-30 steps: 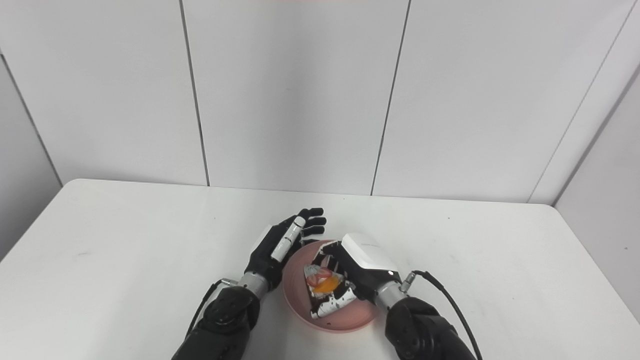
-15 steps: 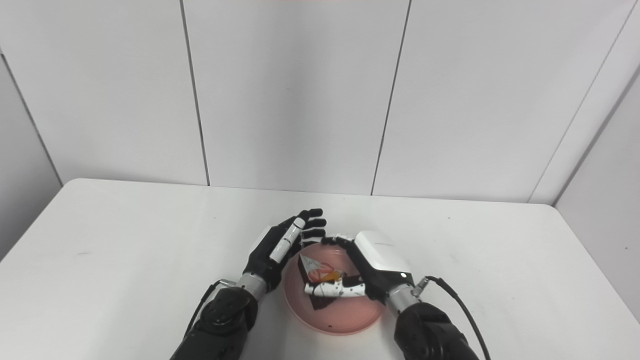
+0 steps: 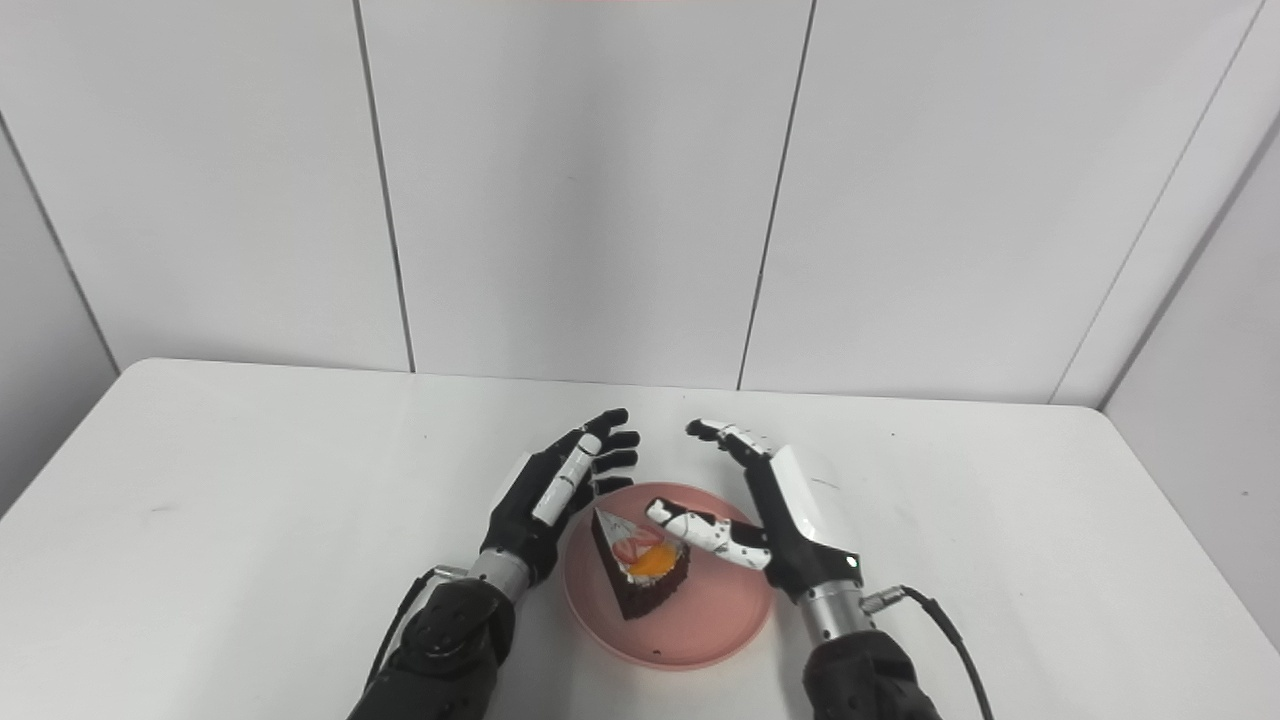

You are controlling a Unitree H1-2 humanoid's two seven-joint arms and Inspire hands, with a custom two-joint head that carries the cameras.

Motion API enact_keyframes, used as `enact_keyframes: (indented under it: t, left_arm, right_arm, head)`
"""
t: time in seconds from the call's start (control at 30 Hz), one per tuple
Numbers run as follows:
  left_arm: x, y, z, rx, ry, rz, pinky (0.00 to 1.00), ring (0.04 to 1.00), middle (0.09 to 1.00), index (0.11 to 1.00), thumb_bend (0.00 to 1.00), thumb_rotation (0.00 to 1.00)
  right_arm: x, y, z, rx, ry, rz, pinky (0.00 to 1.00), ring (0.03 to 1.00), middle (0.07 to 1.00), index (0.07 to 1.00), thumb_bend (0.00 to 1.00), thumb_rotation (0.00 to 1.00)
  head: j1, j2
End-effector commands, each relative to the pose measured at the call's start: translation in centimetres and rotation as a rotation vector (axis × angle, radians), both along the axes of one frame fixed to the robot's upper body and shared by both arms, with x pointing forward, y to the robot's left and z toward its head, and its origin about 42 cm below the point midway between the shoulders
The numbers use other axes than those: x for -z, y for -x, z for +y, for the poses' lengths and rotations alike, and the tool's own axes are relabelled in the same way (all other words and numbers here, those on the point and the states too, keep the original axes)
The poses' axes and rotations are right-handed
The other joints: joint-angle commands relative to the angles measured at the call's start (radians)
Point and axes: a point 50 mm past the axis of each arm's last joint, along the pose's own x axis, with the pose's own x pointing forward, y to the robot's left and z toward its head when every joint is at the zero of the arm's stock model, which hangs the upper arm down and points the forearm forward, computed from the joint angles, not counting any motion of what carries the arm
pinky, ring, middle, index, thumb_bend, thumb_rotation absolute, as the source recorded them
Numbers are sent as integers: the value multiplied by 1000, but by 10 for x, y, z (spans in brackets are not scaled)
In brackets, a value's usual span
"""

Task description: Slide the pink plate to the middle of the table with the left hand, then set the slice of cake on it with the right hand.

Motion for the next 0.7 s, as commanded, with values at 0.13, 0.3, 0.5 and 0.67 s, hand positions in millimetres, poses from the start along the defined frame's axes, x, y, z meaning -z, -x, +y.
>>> enact_keyframes:
  t: [0.13, 0.3, 0.5, 0.67]
  left_arm:
    - [32, 19, 10, -207, -52, 37, 942, 912, 906, 904, 617, 823]
    - [28, 24, 11, -275, -39, -20, 997, 994, 990, 985, 588, 949]
    - [27, 27, 10, -294, -17, -26, 1000, 1000, 1000, 1000, 570, 993]
    - [27, 28, 12, -296, 3, -16, 1000, 1000, 1000, 1000, 551, 970]
  right_arm:
    - [-7, -6, -4, 11, -226, 10, 699, 777, 789, 768, 791, 996]
    - [9, -18, -14, 28, -529, 184, 798, 806, 808, 803, 779, 1000]
    - [20, -24, -20, 38, -694, 234, 860, 830, 825, 826, 786, 1000]
    - [24, -26, -18, 46, -736, 300, 884, 860, 843, 852, 774, 1000]
  head:
    - [0, -1]
    - [1, 3]
    - [-1, 2]
    - [-10, 5]
